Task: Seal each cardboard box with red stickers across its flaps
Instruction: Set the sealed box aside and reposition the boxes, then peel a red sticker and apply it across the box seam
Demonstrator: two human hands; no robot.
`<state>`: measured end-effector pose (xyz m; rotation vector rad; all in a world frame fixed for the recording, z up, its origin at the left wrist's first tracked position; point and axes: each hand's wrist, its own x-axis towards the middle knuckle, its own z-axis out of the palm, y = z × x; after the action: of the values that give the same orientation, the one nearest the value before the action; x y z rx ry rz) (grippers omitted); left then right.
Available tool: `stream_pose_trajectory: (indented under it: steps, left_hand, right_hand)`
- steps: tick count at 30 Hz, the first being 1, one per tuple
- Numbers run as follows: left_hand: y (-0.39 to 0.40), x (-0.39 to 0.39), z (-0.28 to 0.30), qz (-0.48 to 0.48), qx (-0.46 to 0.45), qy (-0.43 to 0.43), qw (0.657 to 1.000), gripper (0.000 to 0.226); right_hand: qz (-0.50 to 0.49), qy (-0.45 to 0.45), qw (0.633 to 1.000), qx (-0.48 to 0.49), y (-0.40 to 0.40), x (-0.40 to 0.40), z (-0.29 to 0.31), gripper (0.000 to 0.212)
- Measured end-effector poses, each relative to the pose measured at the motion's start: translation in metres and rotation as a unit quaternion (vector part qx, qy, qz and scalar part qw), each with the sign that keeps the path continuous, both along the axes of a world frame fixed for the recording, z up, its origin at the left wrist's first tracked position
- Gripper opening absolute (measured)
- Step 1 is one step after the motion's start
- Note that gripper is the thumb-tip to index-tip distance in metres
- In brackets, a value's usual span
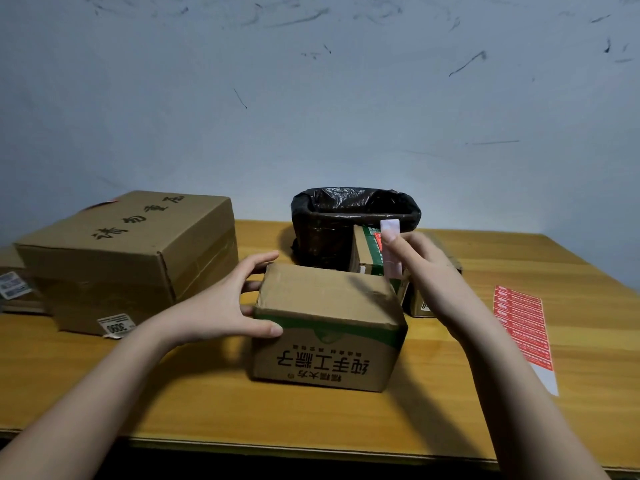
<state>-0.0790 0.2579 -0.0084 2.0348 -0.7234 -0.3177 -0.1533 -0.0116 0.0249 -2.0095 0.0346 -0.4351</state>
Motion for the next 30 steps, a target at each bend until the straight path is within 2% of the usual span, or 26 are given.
stream_pose_trajectory:
  steps: [5,13,16,18,20,22,25,27,30]
  left_hand:
    - [0.001,0.001,-0.002,0.006,0.017,0.010,1.000,0.104]
    - [0.007,-0.001,0.000,-0.019,0.072,0.035,0.997,0.110]
    - [0.004,-0.006,0.009,0.012,0.096,-0.034,0.995,0.112]
    - [-0.006,-0.013,0.023,0.044,0.054,-0.120,0.990,0.098]
    - [-0.022,-0.021,0.039,0.050,-0.005,-0.207,0.977,0.074]
    - [-0.037,-0.023,0.051,0.049,-0.046,-0.238,0.969,0.046]
    - [-0.059,-0.023,0.064,0.053,-0.088,-0.178,0.979,0.017]
    - [-0.070,-0.023,0.070,0.058,-0.106,-0.140,0.983,0.014]
    - [-0.079,-0.018,0.074,0.070,-0.104,-0.118,0.985,0.021]
  right_hand:
    - [-0.008,-0.059,0.998,0.028,0.004,0.005,-0.003,0.028]
    - [0.000,-0.106,0.994,0.022,0.013,0.009,-0.001,0.021]
    - [0.018,-0.118,0.993,0.025,0.016,0.010,-0.002,0.017]
    - [0.041,-0.124,0.991,0.027,0.020,0.011,0.000,0.018]
    - [0.069,-0.128,0.989,0.025,0.025,0.012,0.001,0.017]
    - [0.096,-0.136,0.986,0.013,0.030,0.014,0.001,0.011]
    - [0.116,-0.156,0.980,-0.035,0.036,0.016,0.001,0.011]
    - [0.108,-0.162,0.979,-0.057,0.038,0.018,0.001,0.015]
    - [0.075,-0.178,0.978,-0.072,0.036,0.025,0.001,0.021]
